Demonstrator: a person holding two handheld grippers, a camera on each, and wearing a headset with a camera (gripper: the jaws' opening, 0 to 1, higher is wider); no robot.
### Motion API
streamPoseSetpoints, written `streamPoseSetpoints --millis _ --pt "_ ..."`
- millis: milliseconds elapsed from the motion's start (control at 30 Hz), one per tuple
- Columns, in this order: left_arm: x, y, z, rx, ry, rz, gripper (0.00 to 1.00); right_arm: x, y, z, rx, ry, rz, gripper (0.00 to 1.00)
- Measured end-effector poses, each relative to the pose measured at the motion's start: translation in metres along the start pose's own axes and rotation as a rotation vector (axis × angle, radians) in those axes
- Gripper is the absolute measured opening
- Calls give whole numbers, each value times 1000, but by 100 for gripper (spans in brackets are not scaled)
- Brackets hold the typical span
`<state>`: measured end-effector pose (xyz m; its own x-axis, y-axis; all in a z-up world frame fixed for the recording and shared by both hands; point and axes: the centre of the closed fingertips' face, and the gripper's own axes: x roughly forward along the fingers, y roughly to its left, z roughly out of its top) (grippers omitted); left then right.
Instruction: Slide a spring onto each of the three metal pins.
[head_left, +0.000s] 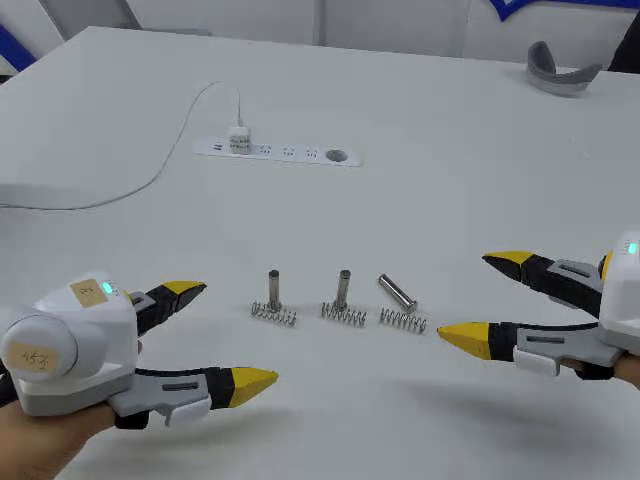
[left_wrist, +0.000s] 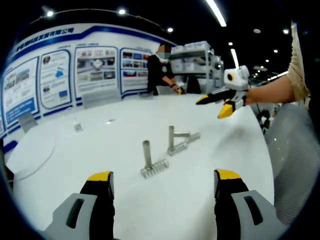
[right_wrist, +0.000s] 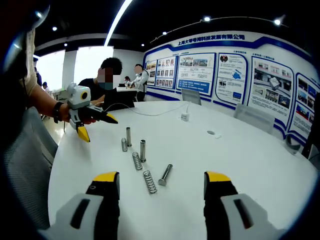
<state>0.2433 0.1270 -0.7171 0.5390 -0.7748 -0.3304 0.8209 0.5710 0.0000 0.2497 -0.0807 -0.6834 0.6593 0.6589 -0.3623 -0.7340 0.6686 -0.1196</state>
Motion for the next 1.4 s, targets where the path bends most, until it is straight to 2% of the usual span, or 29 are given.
streamPoseSetpoints --millis 333,533,833,1233,1400 --pt "0 0 1 0 -3 4 83 8 -8 5 2 15 -12 66" --pt "0 1 1 -4 -6 5 83 19 -11 5 -5 62 -15 61" --pt "1 0 2 0 -7 5 83 35 -18 9 -12 105 -19 55" --pt "1 -2 5 4 -11 7 83 56 -31 -1 4 202 -56 46" --pt "1 -3 6 6 -11 7 83 63 -31 -3 16 224 -54 44"
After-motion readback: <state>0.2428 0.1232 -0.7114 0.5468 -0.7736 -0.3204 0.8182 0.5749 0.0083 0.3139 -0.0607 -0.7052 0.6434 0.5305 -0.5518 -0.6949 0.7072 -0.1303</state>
